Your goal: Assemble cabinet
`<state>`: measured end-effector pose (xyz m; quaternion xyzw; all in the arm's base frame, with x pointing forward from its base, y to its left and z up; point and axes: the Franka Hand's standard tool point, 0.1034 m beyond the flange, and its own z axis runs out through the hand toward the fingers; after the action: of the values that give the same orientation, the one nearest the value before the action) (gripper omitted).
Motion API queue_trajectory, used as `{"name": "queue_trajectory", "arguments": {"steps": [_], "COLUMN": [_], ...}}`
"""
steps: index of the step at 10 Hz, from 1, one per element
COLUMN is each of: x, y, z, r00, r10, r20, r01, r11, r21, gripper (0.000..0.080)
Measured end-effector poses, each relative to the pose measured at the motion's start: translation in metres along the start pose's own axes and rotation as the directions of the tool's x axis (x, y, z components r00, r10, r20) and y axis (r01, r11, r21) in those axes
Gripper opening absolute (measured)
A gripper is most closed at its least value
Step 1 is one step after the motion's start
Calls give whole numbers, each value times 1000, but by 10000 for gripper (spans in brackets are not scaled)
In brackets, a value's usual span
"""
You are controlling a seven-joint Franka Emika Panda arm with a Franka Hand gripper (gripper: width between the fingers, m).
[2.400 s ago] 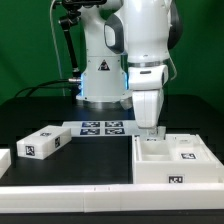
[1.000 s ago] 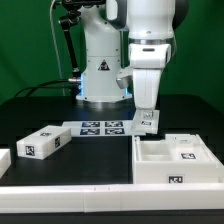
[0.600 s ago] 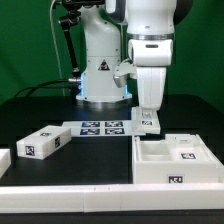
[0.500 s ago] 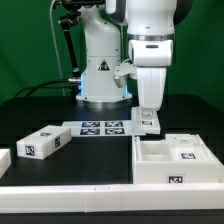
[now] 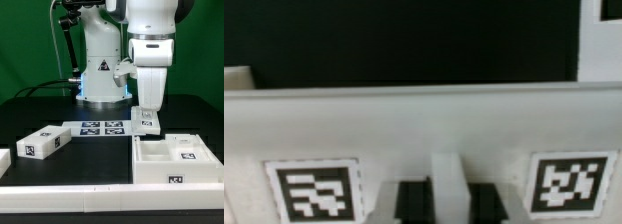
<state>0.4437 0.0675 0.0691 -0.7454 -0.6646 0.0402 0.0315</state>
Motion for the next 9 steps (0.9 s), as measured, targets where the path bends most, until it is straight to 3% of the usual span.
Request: {"name": "queue_trajectory", "arguments": {"steps": [2, 6, 9], "x": [-3, -3, 3], "y": [7, 7, 16], "z": [2, 3, 4], "r00": [1000, 1000, 1000], "r10": [13, 13, 18], "r20": [-7, -6, -15], "r01": [-13, -13, -18], "r11": [1000, 1000, 1000], "r21": [0, 3, -1], "gripper": [70, 70, 70]}}
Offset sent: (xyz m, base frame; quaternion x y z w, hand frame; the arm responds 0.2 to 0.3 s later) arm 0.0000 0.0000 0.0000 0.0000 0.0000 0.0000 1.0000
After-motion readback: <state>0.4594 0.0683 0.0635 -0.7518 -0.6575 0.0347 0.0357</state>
